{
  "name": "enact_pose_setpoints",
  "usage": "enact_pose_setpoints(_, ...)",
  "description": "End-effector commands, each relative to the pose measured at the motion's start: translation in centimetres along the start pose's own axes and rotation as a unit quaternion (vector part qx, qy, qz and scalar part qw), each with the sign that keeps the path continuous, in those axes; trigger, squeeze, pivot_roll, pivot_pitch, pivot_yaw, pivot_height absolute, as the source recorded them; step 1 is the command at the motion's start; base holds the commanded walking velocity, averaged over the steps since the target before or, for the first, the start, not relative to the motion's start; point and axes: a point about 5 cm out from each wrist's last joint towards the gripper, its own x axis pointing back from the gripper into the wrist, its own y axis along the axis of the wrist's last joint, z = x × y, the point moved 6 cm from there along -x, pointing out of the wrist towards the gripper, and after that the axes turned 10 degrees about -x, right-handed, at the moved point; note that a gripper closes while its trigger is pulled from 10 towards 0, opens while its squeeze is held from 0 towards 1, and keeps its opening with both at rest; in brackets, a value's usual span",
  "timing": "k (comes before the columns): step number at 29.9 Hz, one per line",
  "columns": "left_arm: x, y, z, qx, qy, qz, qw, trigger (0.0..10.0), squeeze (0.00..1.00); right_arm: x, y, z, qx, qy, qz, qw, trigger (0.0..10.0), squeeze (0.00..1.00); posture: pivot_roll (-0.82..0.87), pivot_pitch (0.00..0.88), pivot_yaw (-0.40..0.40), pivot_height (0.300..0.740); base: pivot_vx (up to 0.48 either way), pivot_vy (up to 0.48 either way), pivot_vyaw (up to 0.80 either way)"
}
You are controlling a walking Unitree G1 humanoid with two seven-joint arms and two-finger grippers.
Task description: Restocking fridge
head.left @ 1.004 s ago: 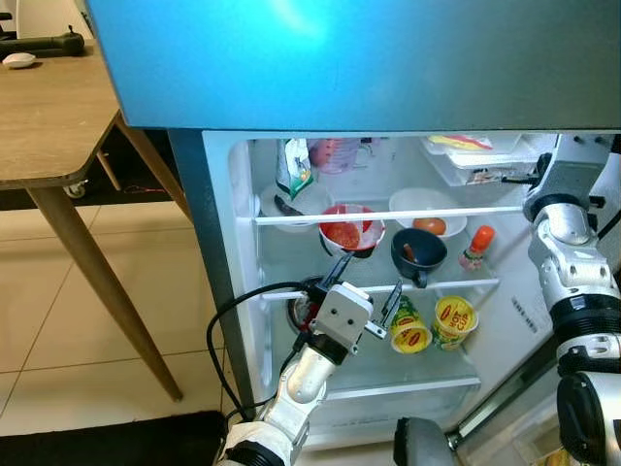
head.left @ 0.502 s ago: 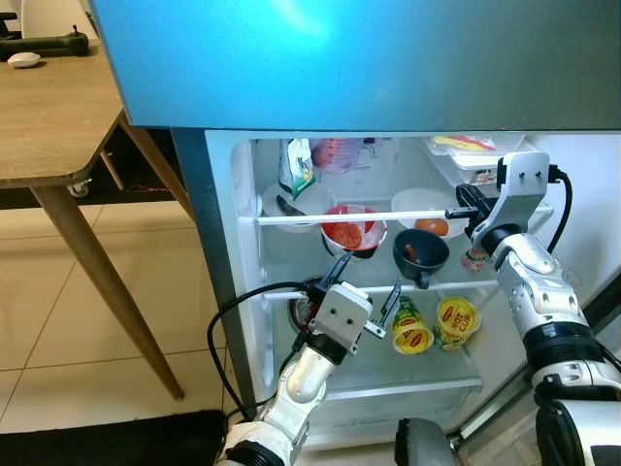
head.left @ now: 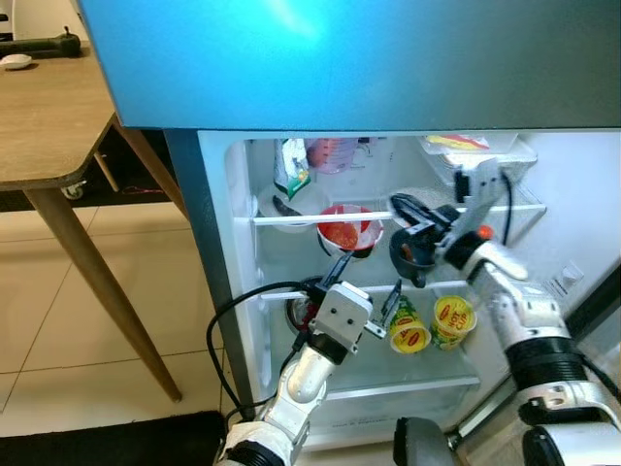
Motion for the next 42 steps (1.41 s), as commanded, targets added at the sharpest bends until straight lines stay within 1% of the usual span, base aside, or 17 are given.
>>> enact_pose_setpoints(1, -0.3, 0.6, -0.7, 0.013, 0.0, -0.008, 1.0, 10.0, 0.0, -0.5, 0.7, -0.4, 0.003, -0.017, -0.012, 1.0, 10.0, 0.0, -0.11, 0.006, -0.059, 0.55, 0.0, 0.0, 0.0)
enact_pose_setpoints(3, -0.3, 0.9, -0.6, 0.014, 0.005, -0.012, 1.0, 10.0, 0.0, -1.4, 0.9, -0.3, 0.004, -0.025, -0.014, 1.0, 10.0, 0.0, -0.11, 0.011, -0.061, 0.55, 0.0, 0.0, 0.0)
enact_pose_setpoints(4, -0.3, 0.9, -0.6, 0.014, 0.005, -0.012, 1.0, 10.0, 0.0, -1.4, 0.9, -0.3, 0.004, -0.025, -0.014, 1.0, 10.0, 0.0, -0.11, 0.011, -0.061, 0.55, 0.0, 0.0, 0.0)
enact_pose_setpoints(5, -0.2, 1.0, -0.5, 0.015, 0.008, -0.014, 1.0, 10.0, 0.0, -1.9, 1.0, -0.3, 0.003, -0.031, -0.016, 0.999, 10.0, 0.0, -0.1, 0.013, -0.062, 0.55, 0.0, 0.0, 0.0)
enact_pose_setpoints(10, -0.1, 1.1, -0.4, 0.016, 0.012, -0.017, 1.0, 10.0, 0.0, -2.4, 1.5, -0.6, 0.002, -0.045, -0.024, 0.999, 10.0, 0.0, -0.09, 0.017, -0.064, 0.55, 0.0, 0.0, 0.0)
enact_pose_setpoints(15, -0.2, 1.7, -0.1, 0.021, 0.019, -0.027, 0.999, 10.0, 0.0, -3.3, 2.6, -1.3, 0.01, -0.076, -0.037, 0.996, 10.0, 0.0, -0.08, 0.022, -0.064, 0.55, 0.0, 0.0, 0.0)
enact_pose_setpoints(18, -0.2, 1.8, 0.0, 0.022, 0.02, -0.029, 0.999, 10.0, 0.0, -3.3, 3.8, -2.4, 0.011, -0.112, -0.058, 0.992, 10.0, 0.0, -0.08, 0.02, -0.067, 0.55, 0.0, 0.0, 0.0)
enact_pose_setpoints(20, -0.2, 1.8, 0.0, 0.022, 0.02, -0.029, 0.999, 10.0, 0.0, -3.3, 4.0, -2.6, 0.009, -0.118, -0.064, 0.991, 10.0, 0.0, -0.08, 0.02, -0.067, 0.55, 0.0, 0.0, 0.0)
enact_pose_setpoints(21, -0.2, 1.8, 0.0, 0.022, 0.02, -0.029, 0.999, 10.0, 0.0, -3.2, 4.7, -3.1, 0.005, -0.132, -0.076, 0.988, 10.0, 0.0, -0.08, 0.02, -0.067, 0.55, 0.0, 0.0, 0.0)
enact_pose_setpoints(24, -0.1, 1.7, -0.1, 0.022, 0.017, -0.027, 0.999, 10.0, 0.0, -2.8, 5.3, -4.0, -0.019, -0.152, -0.092, 0.984, 10.0, 0.0, -0.07, 0.015, -0.066, 0.55, 0.0, 0.0, 0.0)
enact_pose_setpoints(25, 0.0, 1.6, -0.3, 0.023, 0.015, -0.025, 0.999, 10.0, 0.0, -2.4, 5.5, -4.8, -0.017, -0.175, -0.098, 0.98, 10.0, 0.0, -0.07, 0.015, -0.066, 0.55, 0.0, 0.0, 0.0)
enact_pose_setpoints(26, 0.0, 1.6, -0.3, 0.023, 0.015, -0.025, 0.999, 10.0, 0.0, -2.4, 5.5, -4.8, -0.017, -0.175, -0.098, 0.98, 10.0, 0.0, -0.07, 0.015, -0.066, 0.55, 0.0, 0.0, 0.0)
enact_pose_setpoints(28, 0.1, 1.6, -0.4, 0.024, 0.013, -0.024, 0.999, 10.0, 0.0, -2.0, 5.6, -5.4, -0.014, -0.193, -0.101, 0.976, 10.0, 0.0, -0.07, 0.015, -0.066, 0.55, 0.0, 0.0, 0.0)
enact_pose_setpoints(31, 0.1, 1.6, -0.6, 0.024, 0.01, -0.023, 0.999, 10.0, 0.0, -0.6, 6.7, -7.6, -0.01, -0.25, -0.123, 0.96, 10.0, 0.0, -0.08, 0.004, -0.066, 0.55, 0.0, 0.0, 0.0)
enact_pose_setpoints(36, 0.0, 1.5, -0.7, 0.024, 0.008, -0.021, 0.999, 10.0, 0.0, 1.2, 7.2, -9.9, -0.006, -0.308, -0.131, 0.942, 10.0, 0.0, -0.08, 0.0, -0.067, 0.55, 0.0, 0.0, 0.0)
enact_pose_setpoints(39, 0.0, 1.5, -0.7, 0.024, 0.007, -0.02, 0.999, 10.0, 0.0, 1.8, 7.4, -10.5, 0.0, -0.326, -0.135, 0.936, 10.0, 0.0, -0.08, 0.0, -0.063, 0.55, 0.0, 0.0, 0.0)
enact_pose_setpoints(42, 0.0, 1.4, -0.7, 0.024, 0.006, -0.018, 1.0, 10.0, 0.0, 2.0, 7.3, -10.6, -0.005, -0.321, -0.136, 0.937, 10.0, 0.0, -0.08, 0.001, -0.063, 0.55, 0.0, 0.0, 0.0)
